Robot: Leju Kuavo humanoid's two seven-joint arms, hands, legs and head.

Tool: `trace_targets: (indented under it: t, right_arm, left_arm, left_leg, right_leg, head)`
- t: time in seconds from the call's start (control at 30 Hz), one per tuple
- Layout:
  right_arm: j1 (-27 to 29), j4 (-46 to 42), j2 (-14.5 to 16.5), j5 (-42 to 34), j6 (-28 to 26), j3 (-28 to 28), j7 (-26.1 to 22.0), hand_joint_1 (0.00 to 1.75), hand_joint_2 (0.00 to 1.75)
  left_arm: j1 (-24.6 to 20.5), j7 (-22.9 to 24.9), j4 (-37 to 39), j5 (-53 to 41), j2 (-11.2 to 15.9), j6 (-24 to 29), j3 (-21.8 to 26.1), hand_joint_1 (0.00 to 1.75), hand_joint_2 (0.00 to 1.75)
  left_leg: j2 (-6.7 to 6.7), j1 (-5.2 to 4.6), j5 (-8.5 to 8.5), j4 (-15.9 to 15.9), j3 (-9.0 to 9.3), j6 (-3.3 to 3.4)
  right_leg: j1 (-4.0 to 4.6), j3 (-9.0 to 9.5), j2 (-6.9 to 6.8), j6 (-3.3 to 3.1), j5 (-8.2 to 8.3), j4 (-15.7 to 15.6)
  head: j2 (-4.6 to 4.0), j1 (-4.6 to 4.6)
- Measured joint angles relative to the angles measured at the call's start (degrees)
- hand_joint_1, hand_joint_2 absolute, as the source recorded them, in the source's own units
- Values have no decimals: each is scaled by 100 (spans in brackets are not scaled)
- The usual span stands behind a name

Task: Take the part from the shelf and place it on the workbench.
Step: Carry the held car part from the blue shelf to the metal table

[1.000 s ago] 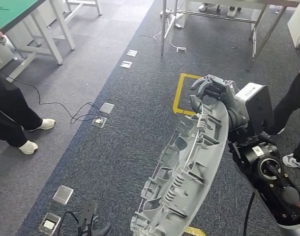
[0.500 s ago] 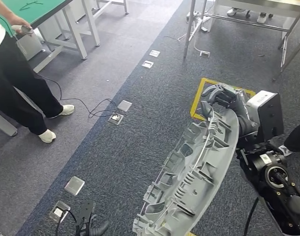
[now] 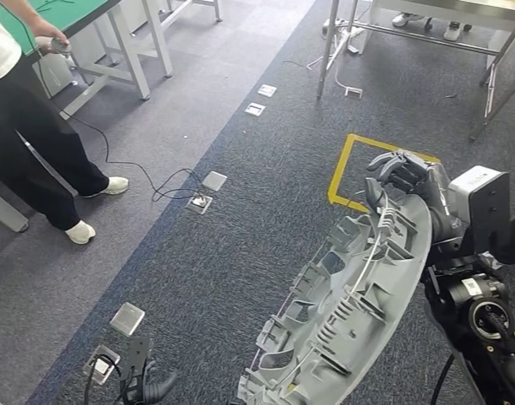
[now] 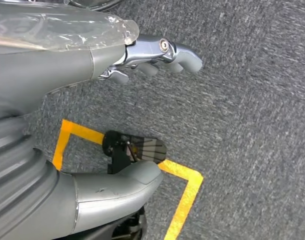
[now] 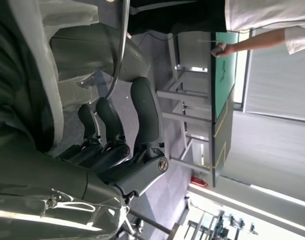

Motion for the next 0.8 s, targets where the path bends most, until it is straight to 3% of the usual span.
trace_targets:
  t: [0.07,0.1,0.2,0.23,0.27,0.3,0.37,0.43,0.5,0.6,0.63,0.73,0.77,0.8]
  right_arm:
    - [39,-57,-36,42,-13,-51,25,175,175]
    - [56,-91,-57,89,-31,-80,54,175,175]
    - [150,-200,-117,239,-81,-159,168,175,175]
    - [198,-233,-133,267,-86,-183,198,175,175]
    - [245,-267,-145,289,-87,-204,226,175,175]
    - [280,-301,-159,302,-86,-225,250,175,175]
    - [311,-371,-184,318,-85,-262,281,175,175]
    - [317,-438,-204,329,-83,-297,293,175,175]
    - [330,-494,-209,340,-80,-324,300,175,175]
    - [345,-569,-216,352,-78,-354,303,175,175]
    - [346,-591,-218,355,-78,-364,302,175,175]
    - [361,-620,-218,357,-78,-374,304,175,175]
    - [369,-621,-218,357,-79,-374,305,175,175]
    - [374,-621,-218,357,-79,-374,305,175,175]
  left_arm:
    - [-3,12,0,-3,1,-12,0,0,175]
    - [-7,26,0,-7,1,-24,0,0,175]
    - [-21,77,0,-21,1,-66,0,0,175]
    - [-24,88,0,-25,1,-78,0,0,175]
    - [-27,96,0,-30,-1,-89,0,0,175]
    - [-32,104,0,-33,-4,-96,0,0,175]
    - [-46,113,0,-39,-17,-99,0,0,175]
    - [-67,116,0,-44,-32,-100,0,0,175]
    - [-82,116,0,-46,-39,-100,0,0,175]
    - [-91,118,0,-45,-40,-100,0,0,175]
    - [-98,118,0,-45,-40,-100,0,0,175]
    - [-105,118,0,-46,-43,-100,0,0,175]
    - [-100,118,0,-45,-43,-100,0,0,175]
    - [-95,118,0,-45,-40,-100,0,0,175]
  left_leg:
    - [-17,7,-31,-17,37,84]
    - [-22,13,-45,-31,65,123]
    - [-35,-6,-108,-38,140,211]
    - [-48,-17,-131,-37,168,224]
    - [-65,-27,-158,-36,203,229]
    - [-86,-35,-187,-35,247,227]
    - [-120,-44,-254,-39,353,209]
    - [-139,-58,-307,-30,405,169]
    - [-142,-57,-324,-38,402,117]
    - [-113,-54,-423,119,343,40]
    - [-96,-48,-536,388,210,13]
    - [-43,-6,-888,1519,-477,-66]
    - [-32,3,-844,1653,-617,-83]
    - [-24,10,-679,1551,-640,-90]
  right_leg:
    - [-24,-16,5,62,-78,62]
    - [-32,-93,11,83,-180,240]
    - [-37,-694,27,109,-635,1409]
    - [-35,-890,29,111,-689,1724]
    - [-34,-995,30,105,-626,1831]
    - [-32,-982,33,88,-442,1689]
    - [-9,-707,52,17,78,921]
    - [31,-426,73,-42,316,285]
    - [60,-323,79,-65,270,112]
    - [3,-202,66,-127,270,-18]
    - [-20,-151,53,-152,265,-57]
    - [-23,-68,28,-185,190,-70]
    - [-25,-35,28,-182,157,-69]
    - [-29,9,30,-172,118,-68]
  head:
    - [0,14]
    - [0,27]
    - [0,65]
    - [0,69]
    - [0,70]
    - [0,73]
    - [0,80]
    - [0,87]
    - [0,89]
    - [-1,80]
    - [-1,67]
    - [0,33]
    - [0,30]
    - [0,25]
